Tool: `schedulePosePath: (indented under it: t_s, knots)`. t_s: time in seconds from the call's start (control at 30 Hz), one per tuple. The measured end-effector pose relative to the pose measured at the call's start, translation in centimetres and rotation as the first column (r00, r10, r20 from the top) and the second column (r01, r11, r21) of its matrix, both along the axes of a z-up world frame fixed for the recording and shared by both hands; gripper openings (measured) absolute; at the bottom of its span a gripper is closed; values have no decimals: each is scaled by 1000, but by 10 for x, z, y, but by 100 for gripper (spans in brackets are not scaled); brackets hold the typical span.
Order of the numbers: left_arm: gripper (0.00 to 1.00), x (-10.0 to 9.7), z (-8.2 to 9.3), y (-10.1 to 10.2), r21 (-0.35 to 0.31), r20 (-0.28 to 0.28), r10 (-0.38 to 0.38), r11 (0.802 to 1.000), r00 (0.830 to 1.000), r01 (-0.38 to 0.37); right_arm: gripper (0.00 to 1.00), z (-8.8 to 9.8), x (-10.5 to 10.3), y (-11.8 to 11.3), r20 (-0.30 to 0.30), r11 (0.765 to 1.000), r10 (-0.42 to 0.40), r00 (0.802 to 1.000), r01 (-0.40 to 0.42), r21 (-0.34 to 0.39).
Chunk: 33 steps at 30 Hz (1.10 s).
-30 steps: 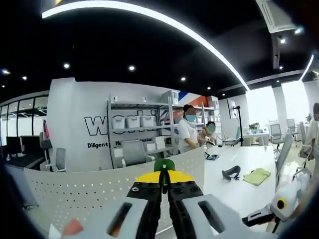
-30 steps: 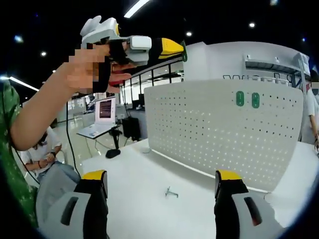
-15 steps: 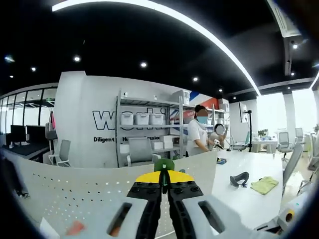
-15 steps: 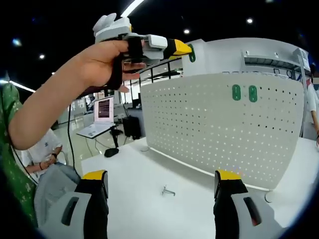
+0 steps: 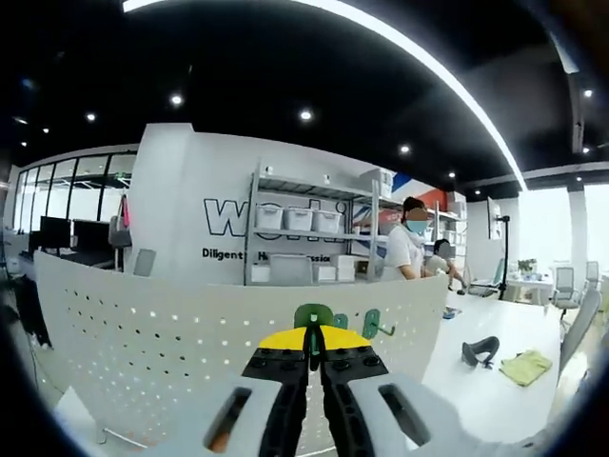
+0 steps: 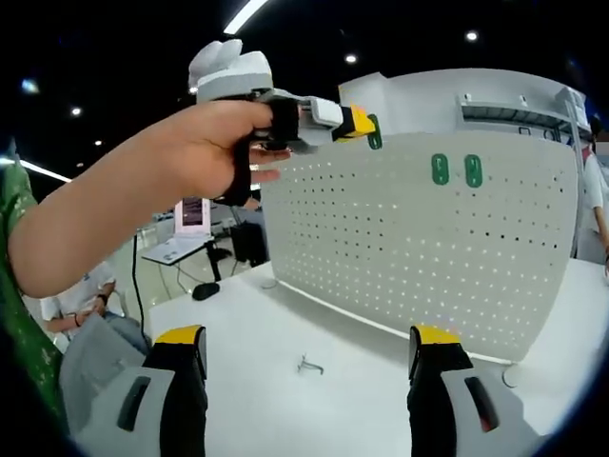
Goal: Insert the hook assembly into the mounting plate slot until the hook locks in place.
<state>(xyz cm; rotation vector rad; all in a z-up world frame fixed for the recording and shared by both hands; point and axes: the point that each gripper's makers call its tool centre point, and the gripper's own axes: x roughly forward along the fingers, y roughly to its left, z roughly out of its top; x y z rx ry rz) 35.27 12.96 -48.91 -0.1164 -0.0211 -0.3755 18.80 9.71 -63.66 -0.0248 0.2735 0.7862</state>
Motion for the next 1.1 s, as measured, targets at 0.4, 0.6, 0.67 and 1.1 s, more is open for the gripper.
schedulePosePath:
  t_s: [0.4, 0.6, 0.67, 1.1]
  knots:
    - [3, 28, -21, -5, -8, -34, 47, 999, 998, -48, 90, -4, 6, -22, 28, 998, -42, 999, 43, -36]
    - [3, 39, -30, -6, 10, -51, 69, 998, 996, -69, 90, 5, 5, -29, 70, 997, -56, 996, 59, -41]
    - [3, 42, -32, -6, 12, -53, 79, 997, 995, -79, 90, 6, 3, -29, 79, 997, -55, 995, 59, -42]
    - [3, 52, -29, -15, -2, -35, 119, 993, 992, -120, 89, 1, 6, -35, 90, 997, -54, 995, 58, -51]
